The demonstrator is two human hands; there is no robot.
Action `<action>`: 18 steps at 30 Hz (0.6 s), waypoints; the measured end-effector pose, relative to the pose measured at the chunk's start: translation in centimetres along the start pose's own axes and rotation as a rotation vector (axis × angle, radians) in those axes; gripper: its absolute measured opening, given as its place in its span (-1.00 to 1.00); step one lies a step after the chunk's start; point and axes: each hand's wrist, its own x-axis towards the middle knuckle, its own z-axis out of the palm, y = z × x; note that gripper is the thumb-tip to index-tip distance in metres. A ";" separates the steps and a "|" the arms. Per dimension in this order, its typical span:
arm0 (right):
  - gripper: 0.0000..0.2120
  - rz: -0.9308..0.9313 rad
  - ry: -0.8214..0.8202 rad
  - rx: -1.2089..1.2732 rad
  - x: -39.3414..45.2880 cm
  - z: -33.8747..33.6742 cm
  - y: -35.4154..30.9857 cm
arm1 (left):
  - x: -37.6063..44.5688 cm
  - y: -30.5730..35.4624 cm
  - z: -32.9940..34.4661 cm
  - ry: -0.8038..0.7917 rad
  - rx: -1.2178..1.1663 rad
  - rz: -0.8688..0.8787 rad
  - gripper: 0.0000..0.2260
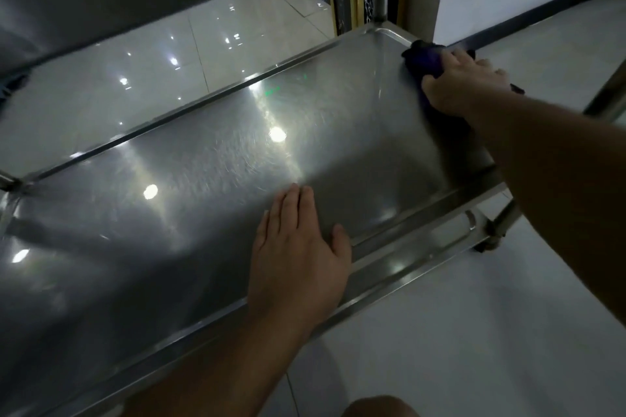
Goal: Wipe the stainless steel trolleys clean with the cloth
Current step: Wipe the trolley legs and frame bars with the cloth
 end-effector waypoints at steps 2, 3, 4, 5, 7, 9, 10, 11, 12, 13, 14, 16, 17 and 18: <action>-0.37 0.086 0.006 0.020 -1.1 -0.3 0.8 | -0.1 0.0 0.0 -0.004 0.006 -0.008 -0.29; -0.38 0.122 0.007 0.020 -1.8 -0.5 1.2 | -0.1 0.1 -0.1 -0.003 0.008 -0.007 -0.30; -0.37 0.150 0.008 0.014 -2.6 -0.5 1.6 | -0.1 0.1 -0.1 -0.003 0.013 -0.004 -0.30; -0.36 0.173 0.014 0.002 -3.6 -0.4 2.1 | -0.1 0.1 -0.1 -0.004 0.017 0.000 -0.31; -0.33 0.195 0.020 -0.039 -5.8 0.4 3.2 | -0.1 0.2 -0.2 -0.012 0.016 -0.001 -0.32; -0.31 0.217 0.002 -0.094 -8.0 1.3 3.5 | -0.1 0.3 -0.3 -0.020 0.013 -0.003 -0.32; -0.32 0.231 -0.008 -0.118 -8.9 1.6 3.3 | -0.1 0.3 -0.4 -0.023 0.014 -0.003 -0.32; -0.32 0.249 -0.017 -0.129 -9.8 1.9 3.1 | -0.2 0.3 -0.4 -0.028 0.015 -0.001 -0.31; -0.32 0.272 -0.026 -0.128 -10.6 1.9 2.7 | -0.4 0.2 -0.5 -0.030 0.019 0.001 -0.32; -0.31 0.296 -0.035 -0.115 -11.5 1.9 2.2 | -0.5 0.2 -0.5 -0.028 0.021 0.002 -0.32; -0.30 0.309 -0.041 -0.090 -12.5 1.9 1.6 | -0.6 0.2 -0.5 -0.023 0.020 0.000 -0.32; -0.29 0.252 -0.039 -0.031 -15.4 2.2 0.1 | -0.6 0.2 -0.5 -0.024 0.014 -0.005 -0.33; -0.29 0.162 -0.028 -0.011 -17.2 2.6 -1.0 | -0.5 0.2 -0.5 -0.027 0.010 -0.006 -0.33; -0.30 0.038 -0.019 0.000 -19.2 3.1 -2.0 | -0.5 0.2 -0.5 -0.030 0.006 -0.008 -0.33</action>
